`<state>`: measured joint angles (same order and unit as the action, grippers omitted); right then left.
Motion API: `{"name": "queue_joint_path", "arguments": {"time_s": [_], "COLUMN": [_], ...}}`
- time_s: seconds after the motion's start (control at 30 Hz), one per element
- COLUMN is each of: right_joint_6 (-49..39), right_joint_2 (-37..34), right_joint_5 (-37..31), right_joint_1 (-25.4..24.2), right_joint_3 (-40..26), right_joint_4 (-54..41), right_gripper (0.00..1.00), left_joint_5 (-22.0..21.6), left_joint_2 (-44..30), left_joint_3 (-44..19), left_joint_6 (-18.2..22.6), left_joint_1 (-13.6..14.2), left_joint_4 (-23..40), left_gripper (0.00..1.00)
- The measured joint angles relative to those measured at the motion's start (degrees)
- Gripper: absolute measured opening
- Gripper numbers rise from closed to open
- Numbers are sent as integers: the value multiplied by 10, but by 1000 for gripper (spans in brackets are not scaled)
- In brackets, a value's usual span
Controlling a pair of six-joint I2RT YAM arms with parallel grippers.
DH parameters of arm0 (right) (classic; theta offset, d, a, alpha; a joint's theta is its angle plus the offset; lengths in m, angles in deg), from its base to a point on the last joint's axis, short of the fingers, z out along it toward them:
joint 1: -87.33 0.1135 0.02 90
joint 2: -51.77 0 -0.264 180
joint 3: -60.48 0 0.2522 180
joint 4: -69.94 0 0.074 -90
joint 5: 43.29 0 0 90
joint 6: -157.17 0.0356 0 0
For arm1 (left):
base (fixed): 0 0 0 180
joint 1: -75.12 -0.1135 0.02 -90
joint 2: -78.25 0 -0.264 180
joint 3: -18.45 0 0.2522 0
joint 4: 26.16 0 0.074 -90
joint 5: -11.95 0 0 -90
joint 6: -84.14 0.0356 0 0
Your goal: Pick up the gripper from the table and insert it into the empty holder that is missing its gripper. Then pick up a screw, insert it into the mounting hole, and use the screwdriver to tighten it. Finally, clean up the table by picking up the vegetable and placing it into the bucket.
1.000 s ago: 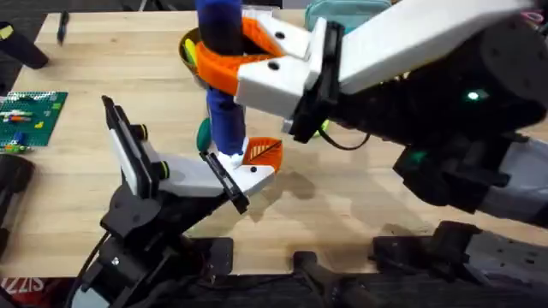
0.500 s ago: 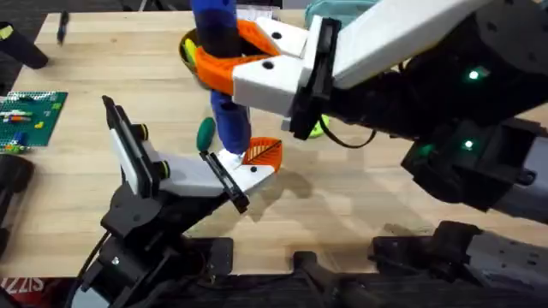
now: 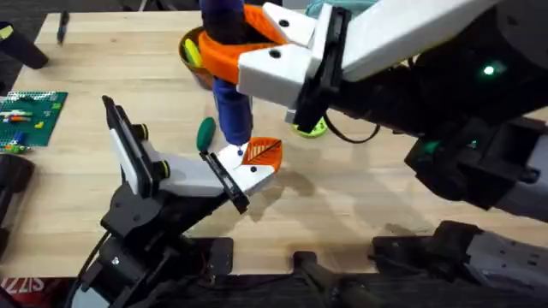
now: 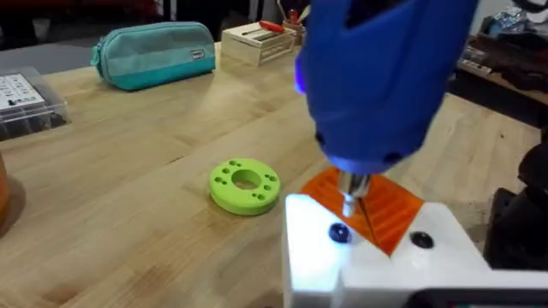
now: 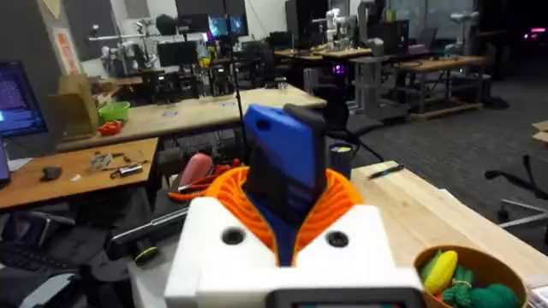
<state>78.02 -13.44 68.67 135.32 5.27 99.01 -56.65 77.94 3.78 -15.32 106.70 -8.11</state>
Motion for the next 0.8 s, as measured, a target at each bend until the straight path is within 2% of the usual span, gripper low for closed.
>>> {"name": "queue_joint_path", "arguments": {"time_s": [0.8], "right_joint_6": [-2], "right_joint_2": [-15], "right_joint_5": [25], "right_joint_1": [0], "right_joint_3": [0], "right_joint_4": [-1], "right_gripper": [63], "left_joint_5": [0], "left_joint_2": [0], "left_joint_3": [0], "left_joint_6": [0], "left_joint_1": [0], "left_joint_4": [0], "left_gripper": [12]}}
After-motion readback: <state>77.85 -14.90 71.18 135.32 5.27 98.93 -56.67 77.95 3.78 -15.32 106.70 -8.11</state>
